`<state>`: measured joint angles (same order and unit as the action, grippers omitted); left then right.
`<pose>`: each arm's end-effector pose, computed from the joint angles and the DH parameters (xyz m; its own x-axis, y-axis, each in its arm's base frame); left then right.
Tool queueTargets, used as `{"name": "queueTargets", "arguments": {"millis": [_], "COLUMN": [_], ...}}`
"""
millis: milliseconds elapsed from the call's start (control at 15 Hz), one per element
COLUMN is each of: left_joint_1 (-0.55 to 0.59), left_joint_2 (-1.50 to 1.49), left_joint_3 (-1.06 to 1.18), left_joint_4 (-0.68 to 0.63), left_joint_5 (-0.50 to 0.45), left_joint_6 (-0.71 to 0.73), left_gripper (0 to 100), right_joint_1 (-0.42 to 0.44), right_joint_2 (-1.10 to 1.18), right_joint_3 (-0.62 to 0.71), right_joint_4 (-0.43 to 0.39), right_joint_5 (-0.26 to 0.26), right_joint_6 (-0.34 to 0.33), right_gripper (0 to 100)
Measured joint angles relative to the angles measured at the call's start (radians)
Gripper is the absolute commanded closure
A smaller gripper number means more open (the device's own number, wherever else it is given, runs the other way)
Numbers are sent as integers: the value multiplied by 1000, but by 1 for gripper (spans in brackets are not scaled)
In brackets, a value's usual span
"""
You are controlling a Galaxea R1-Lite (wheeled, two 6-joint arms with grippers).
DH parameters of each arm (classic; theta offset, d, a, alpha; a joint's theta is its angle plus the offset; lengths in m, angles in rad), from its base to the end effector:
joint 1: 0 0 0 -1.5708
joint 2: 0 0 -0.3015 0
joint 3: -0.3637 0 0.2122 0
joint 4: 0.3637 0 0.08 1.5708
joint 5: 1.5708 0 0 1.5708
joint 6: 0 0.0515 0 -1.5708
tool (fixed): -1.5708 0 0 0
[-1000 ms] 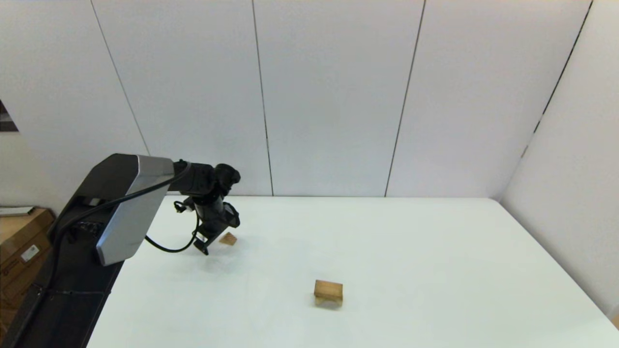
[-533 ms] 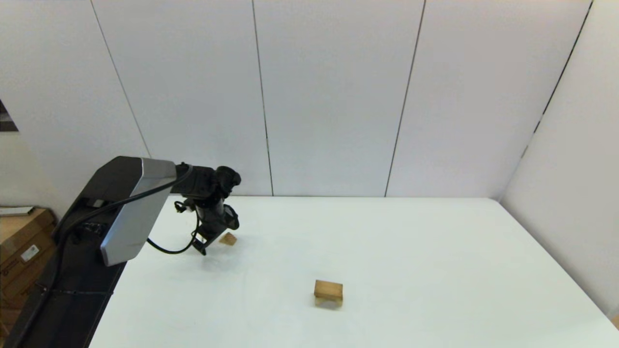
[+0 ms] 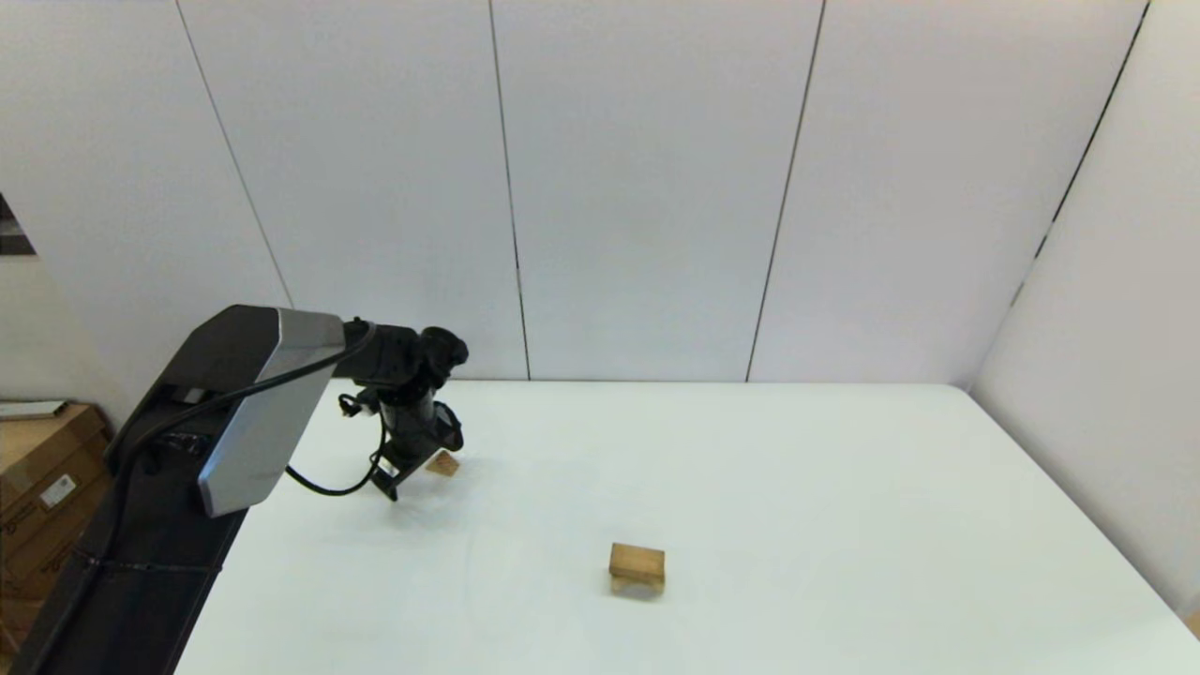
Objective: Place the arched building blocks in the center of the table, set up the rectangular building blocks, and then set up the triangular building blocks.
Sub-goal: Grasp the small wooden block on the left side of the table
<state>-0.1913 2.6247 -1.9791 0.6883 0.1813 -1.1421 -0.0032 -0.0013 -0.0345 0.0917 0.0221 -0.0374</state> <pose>0.4893 -0.0853 -0.0370 0.2609 0.1331 -0.9561 -0.8075 0.5729 -0.1406 0.0253 0.0011 0.0748 0.9983 0.0189 -0.0559 -0.0209 0.9991 -0.0361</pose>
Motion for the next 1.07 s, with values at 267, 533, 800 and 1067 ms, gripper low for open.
{"name": "queueTargets", "arguments": {"millis": [267, 533, 800, 1067], "left_joint_1": [-1, -1, 1, 1], "left_joint_2": [-1, -3, -3, -2], "left_joint_3": [0, 0, 0, 0], "left_joint_4": [16, 44, 49, 51], "left_joint_5": [0, 10, 38, 50], "left_joint_6": [-1, -1, -2, 2], "left_gripper": [0, 0, 0, 0], "right_joint_1": [0, 0, 0, 0], "right_joint_2": [0, 0, 0, 0], "right_joint_3": [0, 0, 0, 0], "right_joint_4": [0, 0, 0, 0], "right_joint_5": [0, 1, 0, 0], "right_joint_6": [0, 0, 0, -1], "right_gripper": [0, 0, 0, 0]}}
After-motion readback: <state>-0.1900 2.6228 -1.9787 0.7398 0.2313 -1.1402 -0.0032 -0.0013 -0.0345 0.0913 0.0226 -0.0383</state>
